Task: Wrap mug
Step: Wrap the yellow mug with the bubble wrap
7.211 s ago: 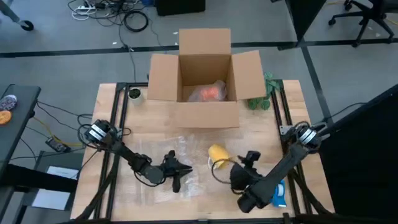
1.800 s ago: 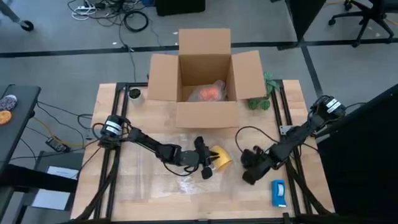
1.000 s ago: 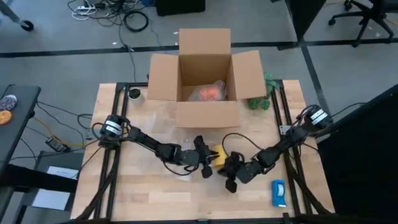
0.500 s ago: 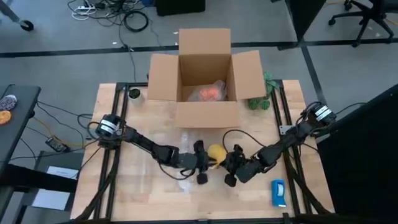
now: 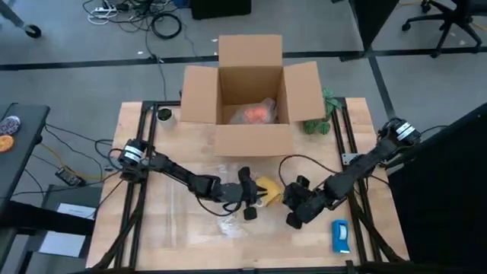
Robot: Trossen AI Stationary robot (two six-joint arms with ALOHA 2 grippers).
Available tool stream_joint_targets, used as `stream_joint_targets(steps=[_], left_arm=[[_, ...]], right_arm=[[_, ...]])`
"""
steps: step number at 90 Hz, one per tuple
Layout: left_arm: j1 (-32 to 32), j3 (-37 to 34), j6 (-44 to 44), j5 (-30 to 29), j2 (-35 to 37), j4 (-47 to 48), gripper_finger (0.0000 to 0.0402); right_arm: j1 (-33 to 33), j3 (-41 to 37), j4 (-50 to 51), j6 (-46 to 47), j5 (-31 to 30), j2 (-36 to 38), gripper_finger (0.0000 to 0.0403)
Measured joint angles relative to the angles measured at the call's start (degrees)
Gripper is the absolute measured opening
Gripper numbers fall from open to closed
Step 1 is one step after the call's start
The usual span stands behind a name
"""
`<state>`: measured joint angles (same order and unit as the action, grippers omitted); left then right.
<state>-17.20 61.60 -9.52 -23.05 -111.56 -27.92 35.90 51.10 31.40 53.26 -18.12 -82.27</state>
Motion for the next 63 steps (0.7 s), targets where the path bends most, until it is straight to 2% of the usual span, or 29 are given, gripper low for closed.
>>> stream_joint_targets(steps=[7, 15, 27, 43, 63], left_arm=[[0.28, 0.02, -0.04, -0.04, -0.43, -0.94, 0.0044], [0.38, 0.06, -0.11, -0.21, -0.49, -0.42, 0.0044], [0.32, 0.07, -0.11, -0.22, -0.49, -0.51, 0.0044], [0.33, 0.09, -0.13, -0.22, -0.49, 0.46, 0.0044], [0.33, 0.11, -1.11, -0.24, -0.48, 0.89, 0.0044]], right_arm=[[1.21, 0.57, 8.09, 5.13, 8.61, 1.24, 0.0000], [3.38, -0.01, 16.17, 11.47, 14.82, 0.76, 0.0000], [7.14, -1.34, 17.62, 17.60, 24.39, -2.42, 0.0000], [10.04, -1.27, 11.33, 20.71, 28.32, -5.98, 0.0000], [10.39, -0.97, 6.35, 19.92, 28.27, -14.29, 0.0000]])
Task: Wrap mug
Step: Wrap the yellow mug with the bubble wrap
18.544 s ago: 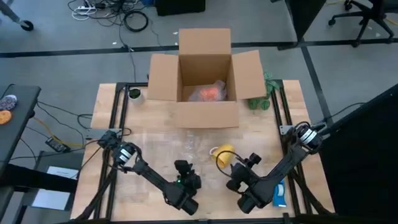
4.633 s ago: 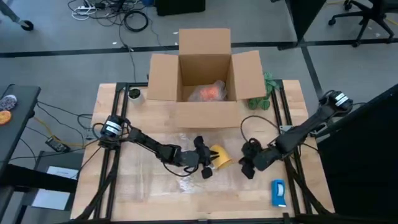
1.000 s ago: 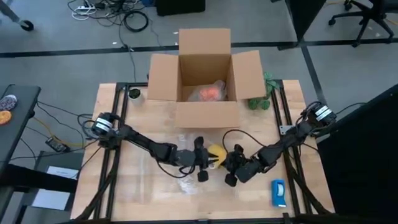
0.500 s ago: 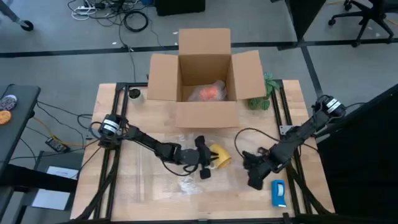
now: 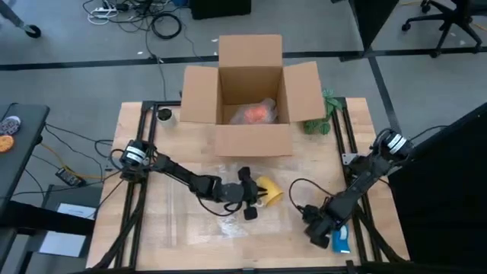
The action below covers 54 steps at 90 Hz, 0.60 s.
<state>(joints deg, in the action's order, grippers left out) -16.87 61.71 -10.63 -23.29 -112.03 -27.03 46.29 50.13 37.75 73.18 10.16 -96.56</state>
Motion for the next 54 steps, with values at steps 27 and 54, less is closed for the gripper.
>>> stream_joint_targets(steps=[27, 54], left_arm=[[0.01, 0.11, -1.81, 1.13, 0.09, 1.05, 0.0044], [0.01, 0.11, -2.04, 1.57, 0.14, 2.17, 0.0044]], right_arm=[[-3.17, 4.66, -1.74, -5.90, -25.91, -1.01, 0.0000], [-9.17, 5.26, -12.61, -18.23, -37.09, -1.46, 0.0000]])
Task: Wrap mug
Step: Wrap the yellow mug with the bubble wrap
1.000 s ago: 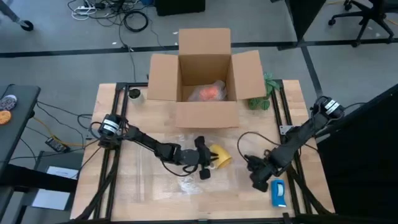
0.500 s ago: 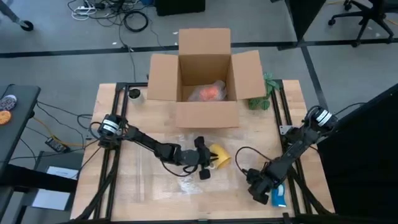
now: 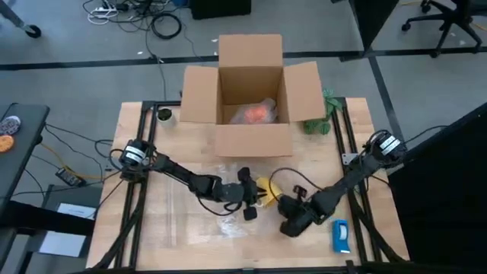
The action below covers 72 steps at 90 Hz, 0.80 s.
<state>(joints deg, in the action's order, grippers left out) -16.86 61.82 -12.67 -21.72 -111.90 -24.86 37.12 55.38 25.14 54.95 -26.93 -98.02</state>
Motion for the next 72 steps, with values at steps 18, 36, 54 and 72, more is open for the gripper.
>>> stream_joint_targets(steps=[18, 36, 54, 72], left_arm=[[0.00, 0.02, 0.12, -0.02, 0.00, 0.10, 0.0044], [-0.13, -0.07, 1.44, 0.18, 0.37, -0.15, 0.0044], [-0.56, 1.43, 3.63, 0.66, 1.25, 1.08, 0.0036], [-1.83, 4.54, 5.33, 3.46, 1.46, 1.95, 0.0022]], right_arm=[[-1.67, 0.84, -1.67, -3.68, -5.10, -0.09, 0.0000], [-2.63, 0.86, -1.12, -4.22, -6.56, -0.09, 0.0000], [-2.58, 0.86, -0.98, -4.21, -9.48, -0.09, 0.0000], [-2.46, 0.86, -0.89, -4.19, -9.44, -0.04, 0.0000]])
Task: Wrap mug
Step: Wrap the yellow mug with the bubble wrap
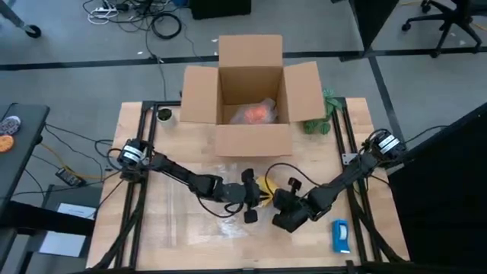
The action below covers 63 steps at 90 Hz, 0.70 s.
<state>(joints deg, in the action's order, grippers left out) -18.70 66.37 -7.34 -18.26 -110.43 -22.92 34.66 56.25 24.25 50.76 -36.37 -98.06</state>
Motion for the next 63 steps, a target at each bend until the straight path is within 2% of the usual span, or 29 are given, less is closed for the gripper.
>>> stream_joint_targets(steps=[19, 36, 44, 53, 63], left_arm=[[-7.44, 3.76, 6.59, -0.13, -0.21, -1.82, 0.0014], [-13.45, 3.74, 5.02, -6.36, -5.45, -6.90, 0.0014], [-14.40, 3.87, 2.37, -6.99, -9.63, -11.10, 0.0014], [-14.41, 5.80, -0.64, -7.00, -13.95, -11.15, 0.0014], [-14.09, 8.49, -2.48, -7.21, -16.69, -9.34, 0.0014]], right_arm=[[0.06, 0.00, 0.05, -0.20, 0.17, 0.04, 0.0000], [0.11, 0.00, 0.39, -1.41, 0.90, 0.31, 0.0000], [0.23, 0.00, 0.54, -1.73, 2.95, 1.71, 0.0000], [1.23, 0.00, 2.01, -1.36, 6.40, 4.51, 0.0000], [3.25, 0.00, 4.07, 1.13, 14.97, 7.33, 0.0000]])
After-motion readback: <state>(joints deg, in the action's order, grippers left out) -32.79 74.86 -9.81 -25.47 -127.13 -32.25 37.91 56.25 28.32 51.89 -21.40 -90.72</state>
